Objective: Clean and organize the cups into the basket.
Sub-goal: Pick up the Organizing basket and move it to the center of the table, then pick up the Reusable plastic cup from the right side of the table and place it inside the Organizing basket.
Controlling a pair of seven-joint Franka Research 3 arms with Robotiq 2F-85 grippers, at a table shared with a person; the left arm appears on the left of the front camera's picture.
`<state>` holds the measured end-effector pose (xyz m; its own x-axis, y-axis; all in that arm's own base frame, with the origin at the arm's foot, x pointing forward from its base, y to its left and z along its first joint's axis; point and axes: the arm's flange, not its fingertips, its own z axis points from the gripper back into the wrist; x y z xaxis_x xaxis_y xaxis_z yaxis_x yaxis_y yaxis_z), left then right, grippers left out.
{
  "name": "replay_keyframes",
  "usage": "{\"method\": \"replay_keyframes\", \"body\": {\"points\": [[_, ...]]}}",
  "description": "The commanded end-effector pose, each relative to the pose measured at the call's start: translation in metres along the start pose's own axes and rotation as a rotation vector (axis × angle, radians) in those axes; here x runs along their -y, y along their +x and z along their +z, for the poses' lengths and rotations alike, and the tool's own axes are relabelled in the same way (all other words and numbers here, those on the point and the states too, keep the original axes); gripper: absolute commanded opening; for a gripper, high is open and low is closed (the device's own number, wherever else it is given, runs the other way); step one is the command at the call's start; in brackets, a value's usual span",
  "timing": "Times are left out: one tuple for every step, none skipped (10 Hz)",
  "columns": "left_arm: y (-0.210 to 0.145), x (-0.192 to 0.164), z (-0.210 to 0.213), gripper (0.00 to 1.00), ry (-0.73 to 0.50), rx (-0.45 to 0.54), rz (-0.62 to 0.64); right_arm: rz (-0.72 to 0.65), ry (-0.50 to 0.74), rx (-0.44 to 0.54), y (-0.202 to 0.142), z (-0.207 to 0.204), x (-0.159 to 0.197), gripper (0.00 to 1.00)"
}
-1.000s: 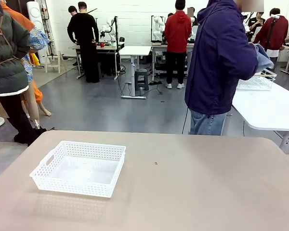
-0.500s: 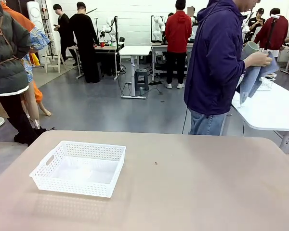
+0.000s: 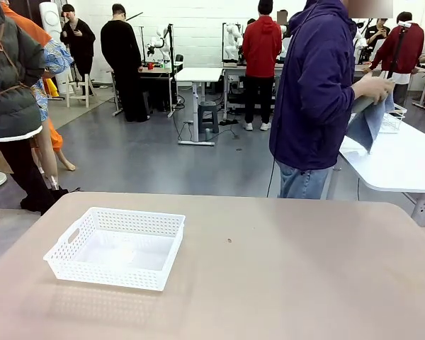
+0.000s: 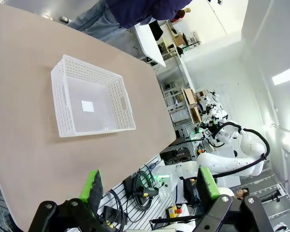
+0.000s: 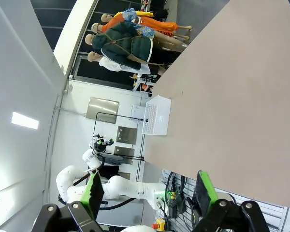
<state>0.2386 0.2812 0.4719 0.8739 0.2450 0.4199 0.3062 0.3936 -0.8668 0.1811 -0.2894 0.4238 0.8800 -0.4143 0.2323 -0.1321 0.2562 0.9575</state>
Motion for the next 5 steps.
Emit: {"method": "replay_keyframes", "body": {"points": [[0.0003, -0.0005, 0.0017, 1.0, -0.014, 0.006, -0.015, 0.001, 0.008, -0.004, 0.0003, -0.0007, 0.0006, 1.0], [0.0003, -0.0005, 0.0017, 1.0, -0.014, 0.006, -0.015, 0.001, 0.008, -0.004, 0.0003, -0.0007, 0.0006, 1.0], [0.0003, -0.0005, 0.0017, 1.0, -0.014, 0.006, -0.015, 0.001, 0.008, -0.004, 0.0003, -0.0007, 0.0006, 1.0], [0.0003, -0.0005, 0.0017, 1.0, -0.014, 0.006, -0.015, 0.001, 0.008, -0.004, 0.0003, -0.0007, 0.0006, 1.0], [0.0003, -0.0005, 0.0017, 1.0, -0.014, 0.006, -0.015, 0.001, 0.008, -0.004, 0.0003, -0.0007, 0.0006, 1.0]]}}
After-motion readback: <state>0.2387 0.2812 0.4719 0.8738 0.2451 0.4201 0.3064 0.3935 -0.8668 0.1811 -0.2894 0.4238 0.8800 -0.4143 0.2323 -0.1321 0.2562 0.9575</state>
